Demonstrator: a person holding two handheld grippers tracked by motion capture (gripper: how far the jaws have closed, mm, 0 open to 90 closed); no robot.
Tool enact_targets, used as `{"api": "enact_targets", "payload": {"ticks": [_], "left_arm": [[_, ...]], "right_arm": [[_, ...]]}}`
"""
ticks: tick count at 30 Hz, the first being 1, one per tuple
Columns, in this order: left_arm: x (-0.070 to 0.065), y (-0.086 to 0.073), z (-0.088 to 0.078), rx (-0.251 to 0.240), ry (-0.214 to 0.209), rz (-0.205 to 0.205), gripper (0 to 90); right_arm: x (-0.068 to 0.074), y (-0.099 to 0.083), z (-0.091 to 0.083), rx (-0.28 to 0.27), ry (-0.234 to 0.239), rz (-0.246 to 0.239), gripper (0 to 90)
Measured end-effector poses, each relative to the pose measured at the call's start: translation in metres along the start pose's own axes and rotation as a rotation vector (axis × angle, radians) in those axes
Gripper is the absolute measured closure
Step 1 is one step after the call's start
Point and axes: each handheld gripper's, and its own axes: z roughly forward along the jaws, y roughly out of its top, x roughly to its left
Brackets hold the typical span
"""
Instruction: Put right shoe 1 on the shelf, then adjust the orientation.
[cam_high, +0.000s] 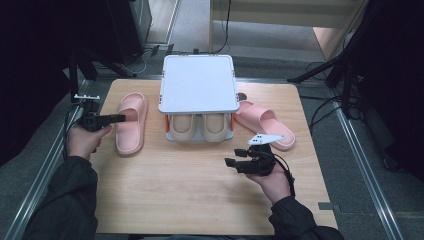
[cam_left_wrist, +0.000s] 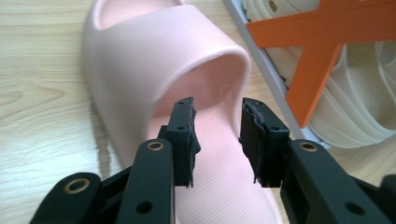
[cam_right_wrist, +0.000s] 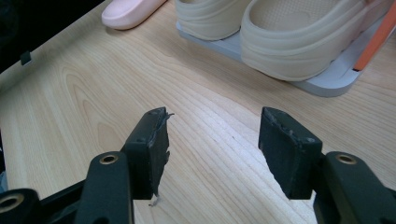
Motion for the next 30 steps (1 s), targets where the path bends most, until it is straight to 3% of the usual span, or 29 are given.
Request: {"api": "enact_targets", "payload": {"ticks": [5, 12, 16, 30], "left_arm": [[0.008, -0.003, 0.001, -0.012, 0.040, 0.005, 55.5], [0.016, -0.004, 0.006, -0.030, 0.045, -0.022, 52.7], [0.021, -0.004, 0.013, -0.006, 0.063, -0.028, 52.6], [0.028, 0.001, 0.030, -0.012, 0.103, -0.068, 52.1]], "right_arm": [[0.001, 0.000, 0.001, 0.006, 0.001, -0.004, 43.3], [0.000, -0.002, -0.001, 0.002, -0.010, 0.006, 43.3], [0.000, -0.004, -0.003, 0.001, -0.016, 0.008, 43.3], [-0.001, -0.012, -0.012, -0.003, -0.045, 0.033, 43.3]]}}
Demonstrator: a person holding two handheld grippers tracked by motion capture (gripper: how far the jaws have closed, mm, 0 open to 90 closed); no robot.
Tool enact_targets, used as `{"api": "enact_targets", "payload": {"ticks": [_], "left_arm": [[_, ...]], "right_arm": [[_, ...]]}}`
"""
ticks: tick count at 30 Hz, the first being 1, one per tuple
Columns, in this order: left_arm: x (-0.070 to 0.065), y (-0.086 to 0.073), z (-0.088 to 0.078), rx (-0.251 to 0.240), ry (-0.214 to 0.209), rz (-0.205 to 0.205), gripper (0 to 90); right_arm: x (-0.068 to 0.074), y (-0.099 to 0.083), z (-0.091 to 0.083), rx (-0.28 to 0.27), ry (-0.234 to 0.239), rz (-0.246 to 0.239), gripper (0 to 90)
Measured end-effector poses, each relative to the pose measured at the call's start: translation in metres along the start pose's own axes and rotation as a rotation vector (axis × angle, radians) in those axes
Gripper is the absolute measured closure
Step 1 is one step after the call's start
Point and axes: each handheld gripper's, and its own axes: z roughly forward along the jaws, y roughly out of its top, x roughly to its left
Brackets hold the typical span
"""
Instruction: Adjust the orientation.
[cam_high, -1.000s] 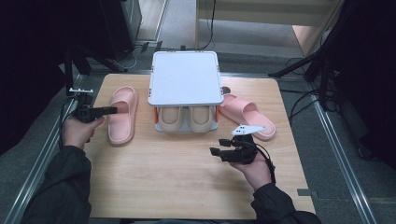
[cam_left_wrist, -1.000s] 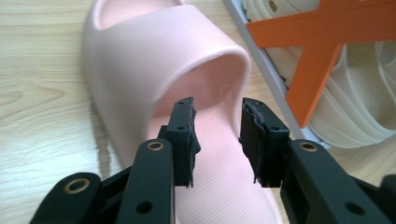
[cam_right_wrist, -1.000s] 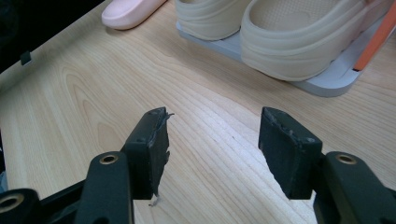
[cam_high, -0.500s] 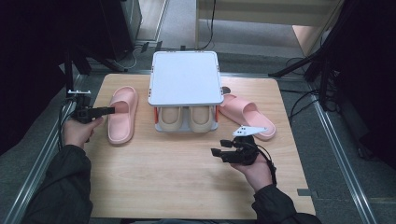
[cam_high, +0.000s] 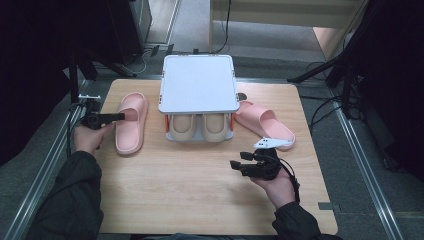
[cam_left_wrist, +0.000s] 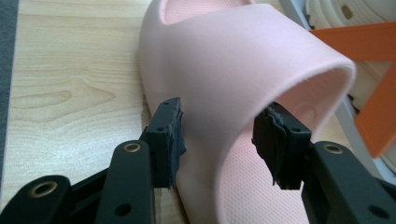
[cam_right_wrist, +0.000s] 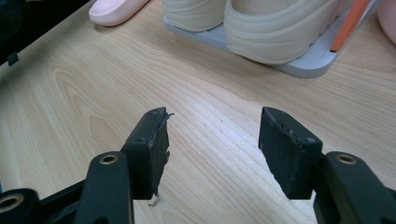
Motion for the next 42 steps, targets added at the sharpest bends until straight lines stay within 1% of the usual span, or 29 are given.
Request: {"api": "enact_targets", "payload": {"ticks": [3, 6, 8, 11, 16, 20, 23, 26, 30, 31, 39, 42], "left_arm": [[0.001, 0.000, 0.002, 0.003, 0.012, 0.004, 52.5], [0.000, 0.000, 0.003, 0.001, 0.030, 0.041, 55.7], [0.001, 0.000, 0.002, 0.005, 0.035, 0.042, 57.6], [0.002, 0.000, 0.001, 0.003, 0.044, 0.044, 62.9], [0.003, 0.001, 0.000, 0.004, 0.041, 0.033, 65.4], [0.004, 0.002, -0.002, 0.001, 0.046, 0.008, 69.5], [0.006, 0.002, -0.004, -0.004, 0.053, -0.004, 74.2], [0.009, 0.002, -0.005, -0.007, 0.071, -0.001, 76.9], [0.011, 0.002, -0.006, -0.008, 0.074, -0.025, 79.3], [0.012, 0.002, -0.007, -0.006, 0.079, -0.022, 80.2], [0.018, 0.001, -0.008, -0.002, 0.051, -0.066, 82.3], [0.019, 0.002, -0.009, 0.006, 0.049, -0.078, 82.9]], "right_arm": [[0.000, -0.001, -0.001, -0.003, -0.004, 0.003, 43.2], [0.000, -0.002, -0.003, -0.005, -0.007, 0.006, 43.2], [0.000, -0.002, -0.003, -0.003, -0.007, 0.005, 43.2], [0.000, -0.002, -0.003, -0.003, -0.006, 0.003, 43.2], [0.000, -0.002, -0.002, -0.006, -0.002, 0.002, 43.1], [0.001, -0.002, -0.002, -0.003, -0.001, 0.003, 42.8], [0.001, -0.002, -0.002, -0.003, 0.000, 0.003, 42.7], [0.001, -0.002, -0.002, -0.003, -0.001, 0.003, 42.7], [0.001, -0.001, -0.001, -0.003, 0.000, -0.001, 42.7], [0.001, -0.001, -0.001, -0.003, 0.000, -0.001, 42.7], [0.001, -0.001, -0.001, -0.003, 0.001, 0.000, 42.7], [0.001, -0.001, 0.000, -0.002, 0.002, 0.000, 42.6]]}}
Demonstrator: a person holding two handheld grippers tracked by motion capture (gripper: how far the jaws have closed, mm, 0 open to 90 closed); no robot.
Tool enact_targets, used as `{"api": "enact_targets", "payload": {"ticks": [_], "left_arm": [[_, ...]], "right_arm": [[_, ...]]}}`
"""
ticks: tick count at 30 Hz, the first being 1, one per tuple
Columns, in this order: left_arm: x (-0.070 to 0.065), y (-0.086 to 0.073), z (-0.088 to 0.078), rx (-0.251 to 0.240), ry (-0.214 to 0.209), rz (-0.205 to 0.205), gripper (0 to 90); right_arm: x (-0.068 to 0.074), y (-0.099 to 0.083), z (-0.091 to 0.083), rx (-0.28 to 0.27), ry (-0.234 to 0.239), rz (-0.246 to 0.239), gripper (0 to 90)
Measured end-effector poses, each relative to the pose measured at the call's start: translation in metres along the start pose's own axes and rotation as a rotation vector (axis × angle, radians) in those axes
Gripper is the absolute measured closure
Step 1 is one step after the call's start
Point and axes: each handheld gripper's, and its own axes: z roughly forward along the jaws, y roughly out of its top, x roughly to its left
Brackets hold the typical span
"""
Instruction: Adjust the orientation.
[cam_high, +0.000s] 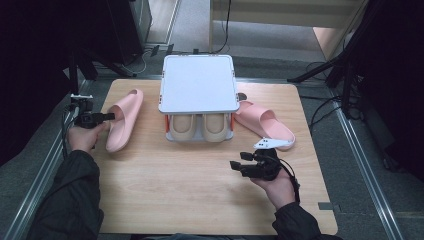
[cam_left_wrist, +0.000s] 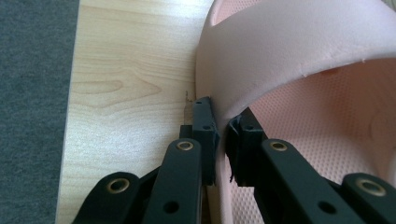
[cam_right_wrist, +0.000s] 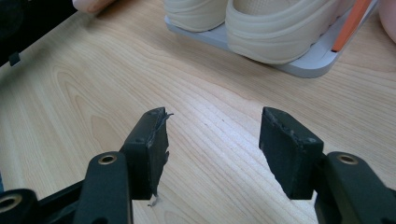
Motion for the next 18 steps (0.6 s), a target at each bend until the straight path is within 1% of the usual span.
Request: {"api": "enact_targets", "payload": {"ticks": [2, 3, 4, 5, 7, 8, 9, 11, 13, 15, 18], "left_arm": [[0.000, 0.001, -0.001, 0.008, 0.000, -0.003, 82.9], [0.000, 0.001, -0.002, 0.004, 0.008, -0.009, 83.0], [0.000, 0.001, -0.004, 0.013, 0.009, -0.007, 83.0], [0.000, 0.002, -0.005, 0.008, 0.006, -0.021, 83.0], [-0.001, 0.002, -0.008, 0.009, -0.007, -0.027, 83.2], [-0.002, 0.003, -0.009, 0.005, -0.011, -0.031, 83.2], [-0.004, 0.004, -0.011, 0.009, -0.009, -0.024, 83.2], [-0.009, 0.006, -0.012, 0.007, -0.011, -0.031, 83.1], [-0.013, 0.009, -0.013, 0.016, -0.012, -0.032, 83.0], [-0.018, 0.012, -0.015, 0.013, -0.002, -0.030, 83.2], [-0.024, 0.018, -0.018, 0.023, -0.006, -0.027, 83.1]], "right_arm": [[0.000, 0.000, 0.000, 0.000, 0.001, -0.001, 42.6], [0.000, 0.000, 0.000, 0.000, 0.002, -0.002, 42.6], [0.000, 0.001, 0.001, 0.000, 0.004, -0.002, 42.6], [0.000, 0.001, 0.001, 0.000, 0.005, -0.002, 42.6], [0.000, 0.002, 0.002, 0.002, 0.008, -0.002, 42.6], [0.000, 0.002, 0.002, 0.001, 0.009, -0.004, 42.6], [0.000, 0.003, 0.002, 0.000, 0.011, -0.005, 42.6], [0.000, 0.004, 0.002, -0.002, 0.013, 0.000, 42.6], [-0.001, 0.005, 0.004, -0.007, 0.020, -0.005, 42.6], [-0.001, 0.006, 0.005, -0.006, 0.024, -0.007, 42.5], [0.000, 0.008, 0.007, -0.004, 0.032, -0.016, 42.5]]}}
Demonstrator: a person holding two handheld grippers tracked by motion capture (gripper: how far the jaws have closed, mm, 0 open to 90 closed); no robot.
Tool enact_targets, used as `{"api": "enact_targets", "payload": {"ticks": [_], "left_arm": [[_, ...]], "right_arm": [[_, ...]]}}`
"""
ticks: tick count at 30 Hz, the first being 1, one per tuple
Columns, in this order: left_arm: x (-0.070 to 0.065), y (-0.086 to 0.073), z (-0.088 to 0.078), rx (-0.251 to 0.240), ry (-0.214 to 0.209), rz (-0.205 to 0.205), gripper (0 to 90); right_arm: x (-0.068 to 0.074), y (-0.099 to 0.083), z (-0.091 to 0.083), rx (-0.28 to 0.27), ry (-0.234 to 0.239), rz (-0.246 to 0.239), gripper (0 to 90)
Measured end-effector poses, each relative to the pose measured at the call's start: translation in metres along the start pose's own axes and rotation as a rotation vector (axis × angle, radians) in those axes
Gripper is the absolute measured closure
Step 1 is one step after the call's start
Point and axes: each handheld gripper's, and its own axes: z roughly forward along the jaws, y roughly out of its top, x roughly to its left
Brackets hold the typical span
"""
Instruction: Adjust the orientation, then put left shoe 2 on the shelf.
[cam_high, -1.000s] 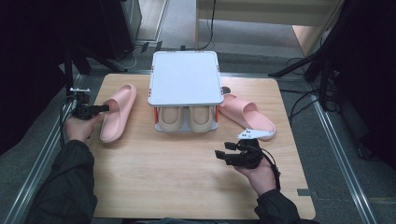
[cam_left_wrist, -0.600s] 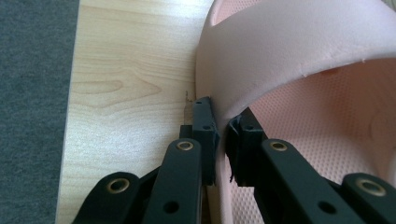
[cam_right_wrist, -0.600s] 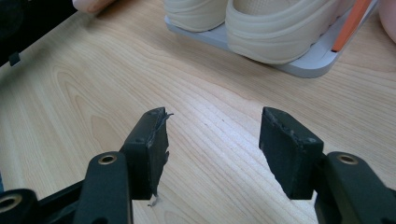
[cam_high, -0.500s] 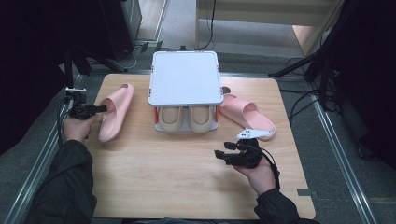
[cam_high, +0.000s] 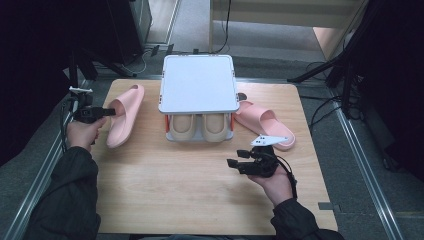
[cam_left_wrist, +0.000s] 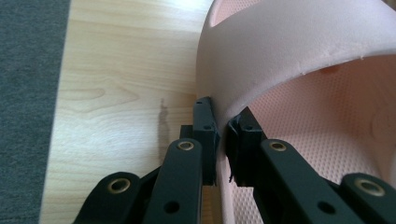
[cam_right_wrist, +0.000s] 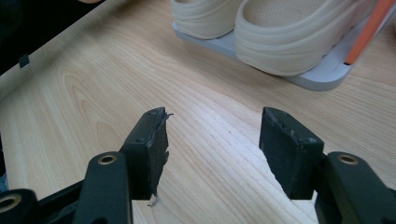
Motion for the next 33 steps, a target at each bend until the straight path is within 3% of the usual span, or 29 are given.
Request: {"api": "enact_targets", "payload": {"ticks": [4, 16, 33], "left_arm": [[-0.011, 0.010, -0.007, 0.006, -0.003, 0.027, 82.7], [-0.039, 0.043, -0.030, 0.005, -0.013, 0.038, 82.6], [-0.091, 0.088, -0.051, -0.012, -0.036, 0.088, 82.3]], "right_arm": [[0.001, 0.002, 0.004, 0.005, 0.010, -0.010, 42.4], [0.002, 0.007, 0.010, 0.014, 0.034, -0.022, 42.3], [0.003, 0.009, 0.012, 0.018, 0.047, -0.030, 41.8]]}}
